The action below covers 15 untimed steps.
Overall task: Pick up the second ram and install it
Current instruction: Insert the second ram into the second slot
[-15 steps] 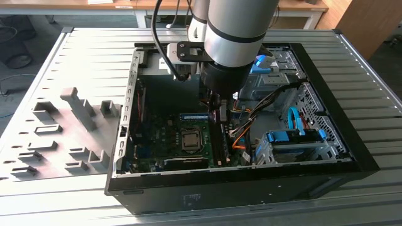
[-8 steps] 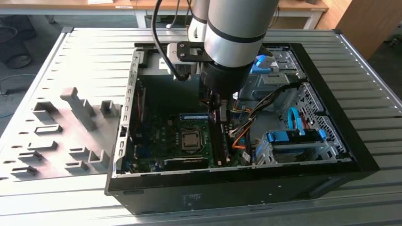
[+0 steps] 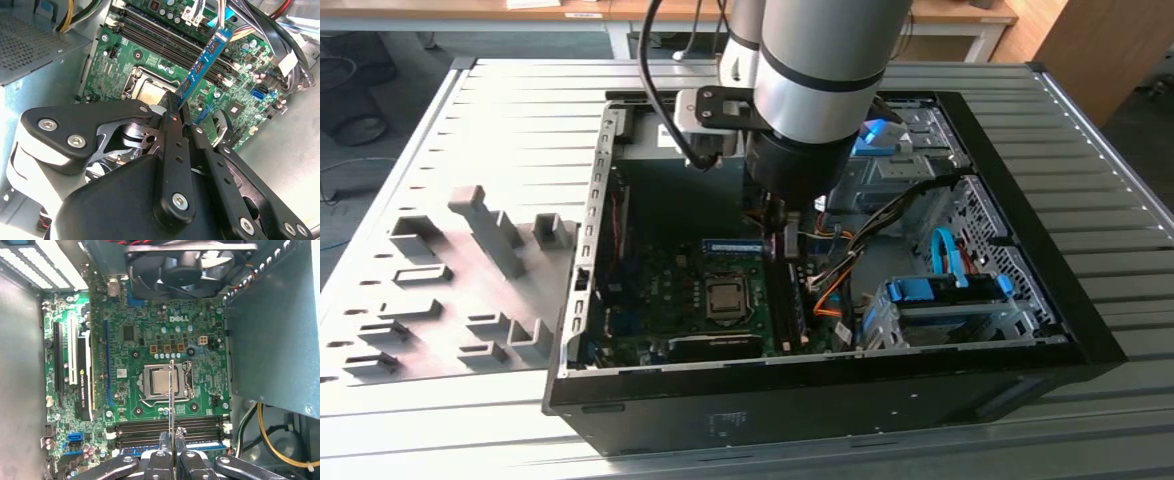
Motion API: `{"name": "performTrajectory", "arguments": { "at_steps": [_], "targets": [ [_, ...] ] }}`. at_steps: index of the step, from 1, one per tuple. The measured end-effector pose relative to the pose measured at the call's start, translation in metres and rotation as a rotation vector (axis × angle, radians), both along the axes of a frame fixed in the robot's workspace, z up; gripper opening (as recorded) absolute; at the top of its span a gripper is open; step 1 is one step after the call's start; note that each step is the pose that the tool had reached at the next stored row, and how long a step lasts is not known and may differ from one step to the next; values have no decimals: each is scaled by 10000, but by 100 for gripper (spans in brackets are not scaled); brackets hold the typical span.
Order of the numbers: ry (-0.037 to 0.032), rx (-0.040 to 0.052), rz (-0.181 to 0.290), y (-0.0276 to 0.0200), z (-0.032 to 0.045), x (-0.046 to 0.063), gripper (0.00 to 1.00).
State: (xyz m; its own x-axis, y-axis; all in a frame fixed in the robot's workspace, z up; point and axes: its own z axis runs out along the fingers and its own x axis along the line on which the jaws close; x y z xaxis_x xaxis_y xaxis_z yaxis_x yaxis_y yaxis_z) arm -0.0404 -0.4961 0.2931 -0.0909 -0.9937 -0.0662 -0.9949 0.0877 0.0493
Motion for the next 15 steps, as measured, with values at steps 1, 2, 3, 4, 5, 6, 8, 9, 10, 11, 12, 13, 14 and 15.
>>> {"name": "performTrajectory", "arguments": {
  "at_steps": [1, 2, 3, 4, 5, 6, 8, 9, 10, 11, 12, 13, 14, 15],
  "targets": [
    [0, -2, -127, 0, 0, 0, 14],
    [0, -3, -254, 0, -1, 0, 14],
    [0, -3, -397, 0, -1, 0, 14],
    [0, -4, -527, 0, -2, 0, 14],
    [0, -4, -657, 0, -2, 0, 14],
    [0, -4, -784, 0, -2, 0, 14],
    [1, -5, -1032, 0, -3, 0, 14],
    [0, -5, -1151, 0, -3, 0, 14],
    [0, -4, -1277, 0, -4, 0, 14],
    [0, -5, -1396, 0, -5, 0, 14],
    [0, -5, -1514, 0, -5, 0, 14],
    [1, -5, -1628, 0, -6, 0, 14],
    [1, -5, -1738, 0, -6, 0, 14],
    [1, -5, -1850, 0, -6, 0, 14]
  ]
}}
